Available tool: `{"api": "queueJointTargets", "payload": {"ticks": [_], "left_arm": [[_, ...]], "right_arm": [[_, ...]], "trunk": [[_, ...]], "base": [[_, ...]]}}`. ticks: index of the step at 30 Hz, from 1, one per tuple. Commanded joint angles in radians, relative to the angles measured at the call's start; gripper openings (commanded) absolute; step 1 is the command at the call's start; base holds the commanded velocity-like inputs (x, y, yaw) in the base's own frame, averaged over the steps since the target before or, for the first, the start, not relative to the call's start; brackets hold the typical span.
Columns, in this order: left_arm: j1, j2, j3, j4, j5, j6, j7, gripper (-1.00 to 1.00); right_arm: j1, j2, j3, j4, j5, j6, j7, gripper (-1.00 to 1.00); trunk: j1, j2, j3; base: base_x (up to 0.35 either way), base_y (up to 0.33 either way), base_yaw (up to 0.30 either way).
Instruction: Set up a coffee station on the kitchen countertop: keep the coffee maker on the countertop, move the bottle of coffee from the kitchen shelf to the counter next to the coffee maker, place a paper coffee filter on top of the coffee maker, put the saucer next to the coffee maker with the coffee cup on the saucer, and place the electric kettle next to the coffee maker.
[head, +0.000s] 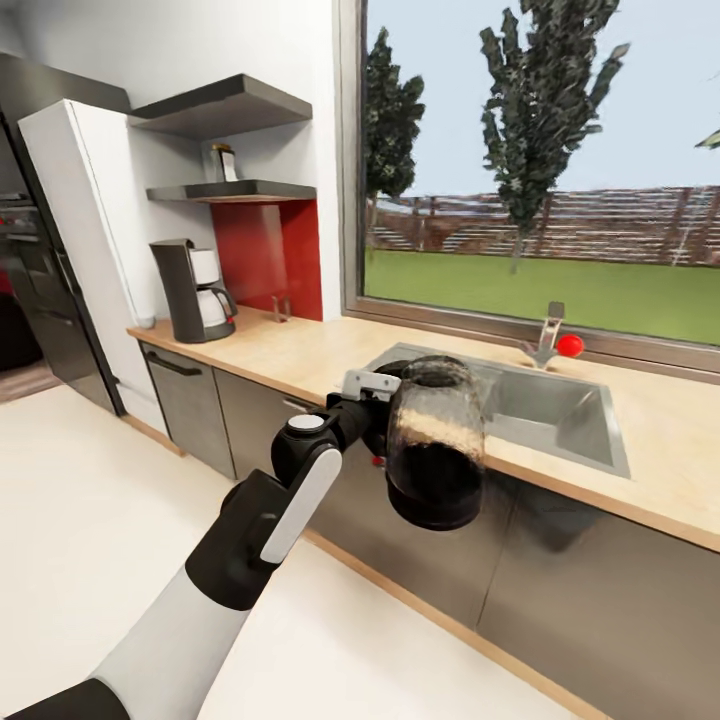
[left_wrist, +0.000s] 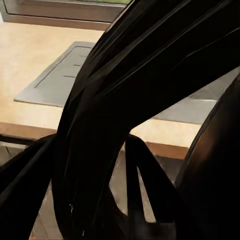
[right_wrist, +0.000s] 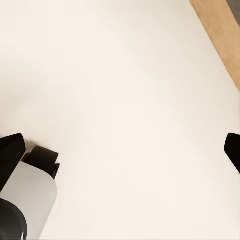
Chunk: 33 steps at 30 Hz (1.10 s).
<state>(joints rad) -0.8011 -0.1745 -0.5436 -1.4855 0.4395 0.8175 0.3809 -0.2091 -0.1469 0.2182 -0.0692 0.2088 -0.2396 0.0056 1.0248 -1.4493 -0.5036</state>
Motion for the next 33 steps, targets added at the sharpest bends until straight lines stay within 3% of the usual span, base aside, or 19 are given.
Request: {"api": "queueJointTargets", "payload": {"ticks": [1,33], "left_arm": [[-0.001,0.0,-0.001,-0.001,0.009,0.002,0.01,-1.0],[-0.001,0.0,-0.002,0.007,0.01,0.002,0.01,-1.0]], "right_arm": [[-0.001,0.0,-0.003,0.0,0.009,-0.003,0.001,1.0],[-0.001,0.001,-0.003,0.0,0.009,-0.003,0.001,1.0]], "trunk": [[0.0,-0.001,-0.001],[0.0,-0.001,-0.001]], "base": [[0.116,0.138,0.187],[0.245,0.16,0.162]]}}
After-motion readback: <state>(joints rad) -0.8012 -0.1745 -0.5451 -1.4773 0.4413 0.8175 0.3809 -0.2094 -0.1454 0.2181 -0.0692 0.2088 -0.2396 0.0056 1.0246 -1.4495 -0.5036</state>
